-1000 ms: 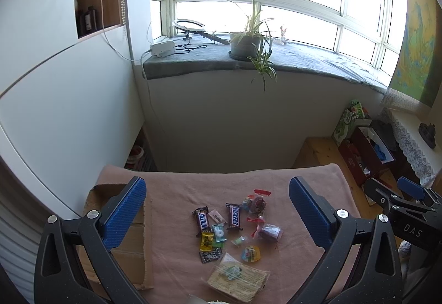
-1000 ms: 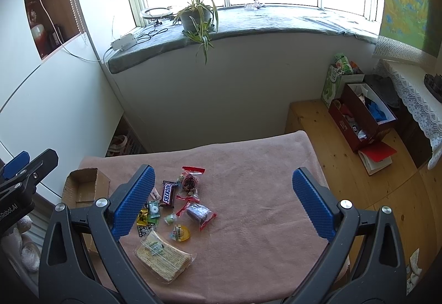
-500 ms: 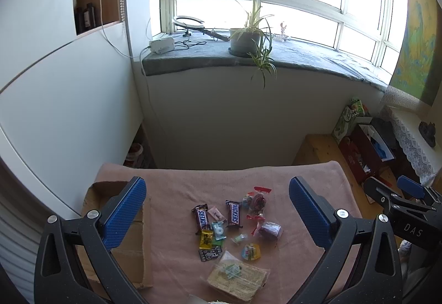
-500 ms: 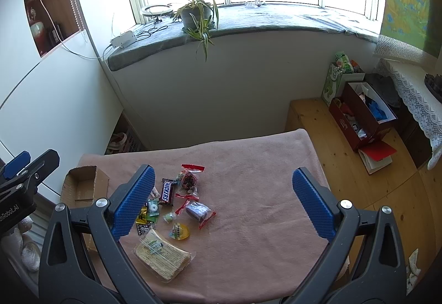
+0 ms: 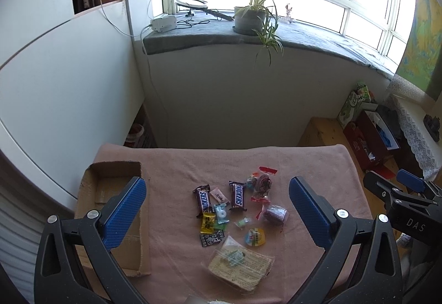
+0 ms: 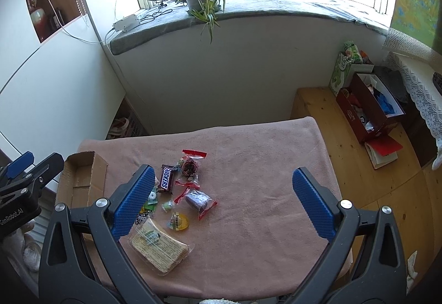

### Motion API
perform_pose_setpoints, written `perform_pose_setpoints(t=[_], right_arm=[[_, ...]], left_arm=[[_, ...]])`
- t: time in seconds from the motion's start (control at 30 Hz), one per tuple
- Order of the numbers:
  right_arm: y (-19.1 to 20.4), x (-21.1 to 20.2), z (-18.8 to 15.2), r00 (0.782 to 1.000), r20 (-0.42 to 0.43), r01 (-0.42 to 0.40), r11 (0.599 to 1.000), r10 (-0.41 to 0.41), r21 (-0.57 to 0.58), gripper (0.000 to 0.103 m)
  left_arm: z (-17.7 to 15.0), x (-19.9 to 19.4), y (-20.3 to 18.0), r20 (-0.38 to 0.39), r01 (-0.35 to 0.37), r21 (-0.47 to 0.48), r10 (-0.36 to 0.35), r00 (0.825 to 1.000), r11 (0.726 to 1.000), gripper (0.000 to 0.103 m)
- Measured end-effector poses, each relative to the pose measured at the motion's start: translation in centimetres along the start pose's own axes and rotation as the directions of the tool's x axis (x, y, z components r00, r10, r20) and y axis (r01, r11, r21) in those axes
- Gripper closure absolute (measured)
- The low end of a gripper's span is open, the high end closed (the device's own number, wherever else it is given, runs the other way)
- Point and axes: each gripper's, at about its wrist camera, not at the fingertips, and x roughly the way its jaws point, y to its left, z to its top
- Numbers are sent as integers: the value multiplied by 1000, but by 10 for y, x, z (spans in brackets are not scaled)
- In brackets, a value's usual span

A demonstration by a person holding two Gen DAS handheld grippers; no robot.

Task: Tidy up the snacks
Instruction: 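Move the right tool to the wrapped bread loaf and close on it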

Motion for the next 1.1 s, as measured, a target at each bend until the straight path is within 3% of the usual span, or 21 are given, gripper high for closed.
perform_pose_setpoints(t=[0.43,0.67,0.9,1.1], right_arm=[[9,58,-18,984,-169,-76,994,62,-75,1],[15,86,-33,969,-242,-89,988,57,-127,1],[29,102,-41,979,-203,-42,980,1,-196,1],[42,121,-48,968,-248,-82,969,22,-234,1]], left_arm=[[-37,40,17,-169,-11,-56,2,986,998,0],[-62,65,23,-264,-10,-66,-8,965,998,0],[-89,84,37,-344,-18,-94,-15,939,995,0],[-120,98,40,-400,-5,-143,-53,915,990,2]])
